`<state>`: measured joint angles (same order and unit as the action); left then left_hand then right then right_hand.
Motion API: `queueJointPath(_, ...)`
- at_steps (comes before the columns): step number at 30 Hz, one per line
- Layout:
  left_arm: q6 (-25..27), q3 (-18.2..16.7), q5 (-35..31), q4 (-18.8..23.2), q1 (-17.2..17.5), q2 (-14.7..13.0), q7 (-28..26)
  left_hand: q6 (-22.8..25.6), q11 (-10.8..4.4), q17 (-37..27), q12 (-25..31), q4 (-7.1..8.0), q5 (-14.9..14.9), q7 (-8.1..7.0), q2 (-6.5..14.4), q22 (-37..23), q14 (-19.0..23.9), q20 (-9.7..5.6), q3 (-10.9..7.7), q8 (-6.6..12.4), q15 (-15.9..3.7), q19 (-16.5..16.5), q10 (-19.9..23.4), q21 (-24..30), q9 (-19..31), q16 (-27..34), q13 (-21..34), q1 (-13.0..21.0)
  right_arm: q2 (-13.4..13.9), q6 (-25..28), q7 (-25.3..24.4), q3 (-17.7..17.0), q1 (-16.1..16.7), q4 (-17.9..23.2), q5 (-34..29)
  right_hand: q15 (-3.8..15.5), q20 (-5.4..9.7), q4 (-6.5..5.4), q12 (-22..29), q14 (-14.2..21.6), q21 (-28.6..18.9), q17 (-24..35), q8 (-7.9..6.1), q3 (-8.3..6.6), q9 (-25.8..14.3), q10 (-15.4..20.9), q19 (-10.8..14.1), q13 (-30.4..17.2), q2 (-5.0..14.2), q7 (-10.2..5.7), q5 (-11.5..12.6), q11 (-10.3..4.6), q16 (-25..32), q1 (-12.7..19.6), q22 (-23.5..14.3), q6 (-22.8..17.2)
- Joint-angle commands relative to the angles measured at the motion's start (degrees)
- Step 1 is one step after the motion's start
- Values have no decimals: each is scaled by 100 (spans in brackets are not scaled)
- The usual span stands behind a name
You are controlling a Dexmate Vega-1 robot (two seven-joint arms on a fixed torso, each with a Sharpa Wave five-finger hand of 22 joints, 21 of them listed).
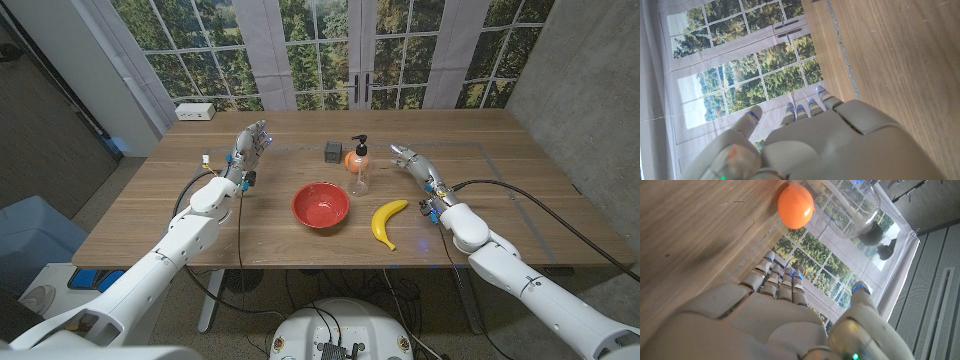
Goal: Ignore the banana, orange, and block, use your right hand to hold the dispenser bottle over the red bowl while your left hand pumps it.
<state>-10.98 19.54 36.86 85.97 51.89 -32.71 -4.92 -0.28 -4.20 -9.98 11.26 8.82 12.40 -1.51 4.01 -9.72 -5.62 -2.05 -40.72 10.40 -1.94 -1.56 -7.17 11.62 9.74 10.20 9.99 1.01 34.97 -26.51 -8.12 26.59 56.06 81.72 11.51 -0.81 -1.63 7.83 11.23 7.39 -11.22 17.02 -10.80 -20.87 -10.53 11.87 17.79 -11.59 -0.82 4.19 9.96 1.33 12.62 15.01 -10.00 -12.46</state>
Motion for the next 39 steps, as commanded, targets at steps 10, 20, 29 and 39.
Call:
queueJointPath(10, -11, -32, 14, 144, 117, -54, -5, 39, 5, -11, 16, 37, 53, -25, 533, -15, 10, -349, 13, 13, -313, -78, 27, -7, 13, 36, 21, -4, 21, -115, -276, 70, 59, 101, -508, 49, 46, 54, 43, 77, -41, -7, -40, 38, -20, 51, 36, -25, -131, 13, 36, 12, 50, 65, -11, 17)
queueJointPath(20, 29, -51, 34, 227, 158, -89, -20, 49, 0, -13, 12, 44, 56, -21, 538, -16, 13, -348, 15, 14, -311, -80, 28, -11, 14, 34, 21, -8, 20, 9, -628, 95, 118, 220, -971, 32, -8, 184, 24, 108, -75, -48, -44, 28, -24, -5, 175, -28, -265, 15, 86, -4, 43, 251, -6, 94)
queueJointPath(29, 11, -61, 27, 213, 180, -104, -15, 50, 4, -14, 9, 52, 59, -20, 543, -16, 15, -350, 18, 11, -311, -85, 32, -13, 14, 33, 22, -11, 75, 250, -760, 144, 128, 405, -1249, 46, 17, 254, 13, 111, -85, -69, -46, 13, -29, -47, 246, -32, -376, 7, 133, -38, 36, 422, -4, 169)
queueJointPath(39, -5, -99, 70, 190, 208, -125, 11, 56, 1, -16, 5, 60, 62, -16, 548, -16, 19, -350, 21, 10, -309, -88, 34, -16, 14, 32, 22, -15, 64, 411, -774, 288, -11, 415, -1481, 92, 4, 283, -5, 41, -69, -87, -32, 26, -39, -136, 264, -41, -563, -26, 203, -94, 6, 625, -6, 320)
